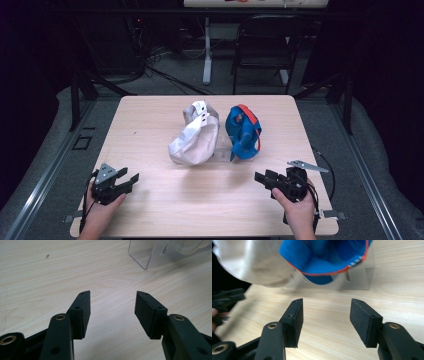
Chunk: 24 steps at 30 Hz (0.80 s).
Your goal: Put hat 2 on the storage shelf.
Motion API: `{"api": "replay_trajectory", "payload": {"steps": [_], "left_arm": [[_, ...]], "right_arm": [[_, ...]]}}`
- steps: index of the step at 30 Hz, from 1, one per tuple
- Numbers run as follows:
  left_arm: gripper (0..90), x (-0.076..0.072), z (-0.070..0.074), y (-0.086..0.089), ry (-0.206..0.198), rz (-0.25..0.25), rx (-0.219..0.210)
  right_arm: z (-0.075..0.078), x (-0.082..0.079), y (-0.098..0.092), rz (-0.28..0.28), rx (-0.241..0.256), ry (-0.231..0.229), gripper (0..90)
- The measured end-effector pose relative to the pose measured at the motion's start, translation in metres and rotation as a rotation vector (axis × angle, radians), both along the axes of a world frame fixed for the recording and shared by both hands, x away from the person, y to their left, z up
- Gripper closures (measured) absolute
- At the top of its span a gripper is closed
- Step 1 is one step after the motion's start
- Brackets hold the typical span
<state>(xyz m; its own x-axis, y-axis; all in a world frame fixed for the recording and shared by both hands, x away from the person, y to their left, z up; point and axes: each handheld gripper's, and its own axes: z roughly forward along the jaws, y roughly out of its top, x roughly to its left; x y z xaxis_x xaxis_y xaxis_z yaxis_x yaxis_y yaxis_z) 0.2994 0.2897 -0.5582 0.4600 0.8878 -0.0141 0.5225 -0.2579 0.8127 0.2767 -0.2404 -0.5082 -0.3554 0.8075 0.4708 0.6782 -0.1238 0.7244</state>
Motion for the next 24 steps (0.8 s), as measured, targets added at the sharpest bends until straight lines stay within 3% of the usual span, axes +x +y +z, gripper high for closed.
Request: {"api": "replay_trajectory", "payload": {"steps": [1, 5, 11, 14, 20, 23, 24], "left_arm": [[47.1, 0.0, 0.0, 0.0, 0.001, -0.002, 0.0], [47.1, 0.001, -0.001, 0.0, 0.001, -0.002, -0.001], [47.1, 0.001, -0.002, -0.002, -0.009, -0.007, -0.004], [47.1, 0.001, -0.002, -0.003, -0.011, -0.013, 0.002], [47.3, 0.002, -0.002, -0.004, 0.001, -0.02, -0.005], [47.3, 0.002, -0.003, -0.004, 0.0, -0.021, -0.01], [47.3, 0.003, -0.002, -0.004, 0.002, -0.021, -0.005]], "right_arm": [[-0.004, -0.001, 0.001, -0.012, -0.012, -0.006, 45.5], [-0.019, -0.004, 0.0, -0.03, 0.055, -0.02, 45.6], [-0.034, 0.0, -0.004, -0.039, 0.014, -0.01, 45.6], [-0.039, 0.001, -0.009, -0.047, 0.043, 0.001, 45.6], [-0.048, 0.004, -0.014, -0.067, 0.216, 0.067, 45.1], [-0.052, 0.005, -0.021, -0.054, 0.364, 0.086, 43.2], [-0.054, 0.005, -0.022, -0.053, 0.457, 0.084, 42.2]]}}
